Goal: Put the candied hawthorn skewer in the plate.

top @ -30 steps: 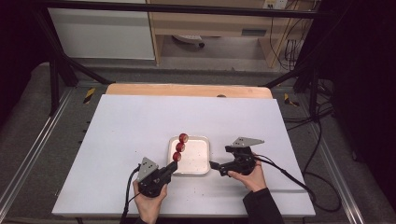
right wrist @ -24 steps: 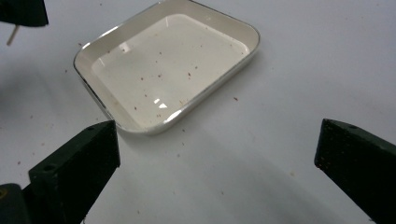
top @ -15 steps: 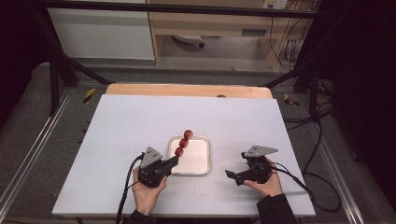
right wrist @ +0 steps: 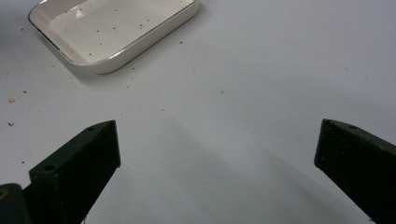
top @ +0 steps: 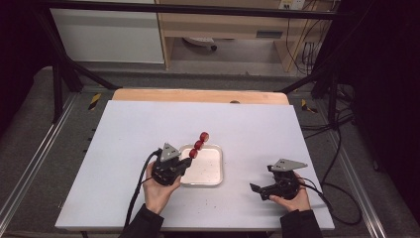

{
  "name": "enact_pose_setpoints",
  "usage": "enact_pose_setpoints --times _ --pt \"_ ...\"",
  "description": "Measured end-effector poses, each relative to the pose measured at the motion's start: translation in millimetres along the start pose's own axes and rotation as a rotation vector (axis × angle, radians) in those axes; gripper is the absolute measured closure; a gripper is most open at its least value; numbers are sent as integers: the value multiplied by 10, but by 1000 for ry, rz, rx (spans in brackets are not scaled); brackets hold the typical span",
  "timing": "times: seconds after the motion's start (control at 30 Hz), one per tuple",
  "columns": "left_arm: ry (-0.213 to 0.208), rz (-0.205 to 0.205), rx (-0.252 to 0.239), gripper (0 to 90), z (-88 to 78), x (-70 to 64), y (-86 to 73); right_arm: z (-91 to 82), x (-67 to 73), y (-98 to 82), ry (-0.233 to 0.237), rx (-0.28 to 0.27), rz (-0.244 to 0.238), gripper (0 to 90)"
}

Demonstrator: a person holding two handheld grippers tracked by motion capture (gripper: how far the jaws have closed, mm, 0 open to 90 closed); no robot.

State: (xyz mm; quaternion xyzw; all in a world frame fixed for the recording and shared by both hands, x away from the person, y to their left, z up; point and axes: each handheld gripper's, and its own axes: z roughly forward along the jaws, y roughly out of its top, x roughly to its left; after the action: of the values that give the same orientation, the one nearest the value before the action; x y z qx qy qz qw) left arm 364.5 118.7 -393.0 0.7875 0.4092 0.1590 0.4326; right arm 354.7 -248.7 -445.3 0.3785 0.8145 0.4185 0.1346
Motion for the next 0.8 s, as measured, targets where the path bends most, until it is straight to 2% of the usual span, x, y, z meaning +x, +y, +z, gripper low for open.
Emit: enact_pose_setpoints --times 0.23,0.53,0.8 --pt "26 9 90 884 204 48 -2 -33 -32 -62 -18 13 -4 9" --pt "66 29 188 884 421 -30 -100 -55 -32 -88 -12 3 7 11" --pt "91 48 224 883 495 -65 -171 -49 -37 -90 -12 8 11 11"
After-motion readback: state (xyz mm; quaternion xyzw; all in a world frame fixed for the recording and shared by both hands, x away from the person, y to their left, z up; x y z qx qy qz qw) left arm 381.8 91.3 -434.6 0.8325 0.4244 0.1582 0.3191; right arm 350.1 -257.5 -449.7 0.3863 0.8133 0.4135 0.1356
